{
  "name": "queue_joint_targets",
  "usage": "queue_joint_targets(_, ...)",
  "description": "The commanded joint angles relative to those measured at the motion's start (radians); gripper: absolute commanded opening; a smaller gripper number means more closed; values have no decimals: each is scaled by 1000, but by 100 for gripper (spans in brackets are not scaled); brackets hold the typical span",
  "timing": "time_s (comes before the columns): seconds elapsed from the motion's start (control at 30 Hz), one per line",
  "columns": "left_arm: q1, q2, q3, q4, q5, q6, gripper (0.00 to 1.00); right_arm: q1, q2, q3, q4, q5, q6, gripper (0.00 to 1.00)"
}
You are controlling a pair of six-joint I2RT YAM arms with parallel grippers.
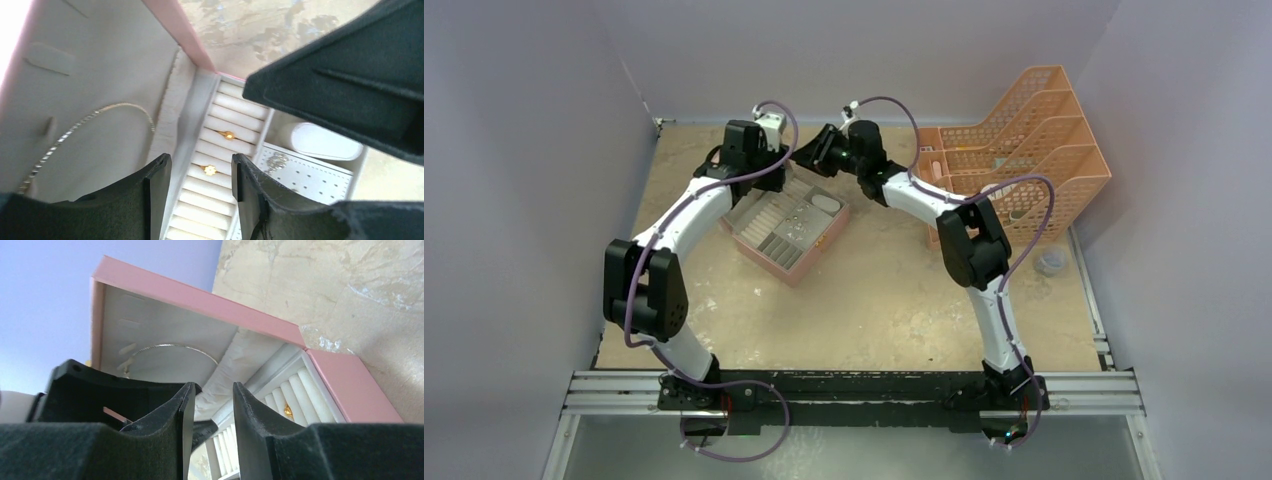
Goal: Organize the mixed jewelry
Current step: Place the jewelry in the jewelry box, then close the jewelry box at the center of the board.
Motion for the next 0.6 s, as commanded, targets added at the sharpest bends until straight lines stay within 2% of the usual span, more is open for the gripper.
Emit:
queue_joint_targets(0.0,7,-60,62,-34,165,-57,48,-14,-76,6,24,-25,-24,36)
queue_joint_targets(0.2,7,-100,85,-101,163,-48,48,-29,-87,10,1,-38,-38,36)
queue_joint_targets(0.37,7,-144,149,-169,281,-34,48,-49,-121,-17,-33,-54,-64,36)
queue_joint_targets(0.47,7,-185,212,-163,271,-40,53,-66,-162,-39,-71,-37,-100,39)
queue_joint_targets(0.57,15,-181,309,-187,172,-38,62,-88,-208,-59,-120,9,-159,44)
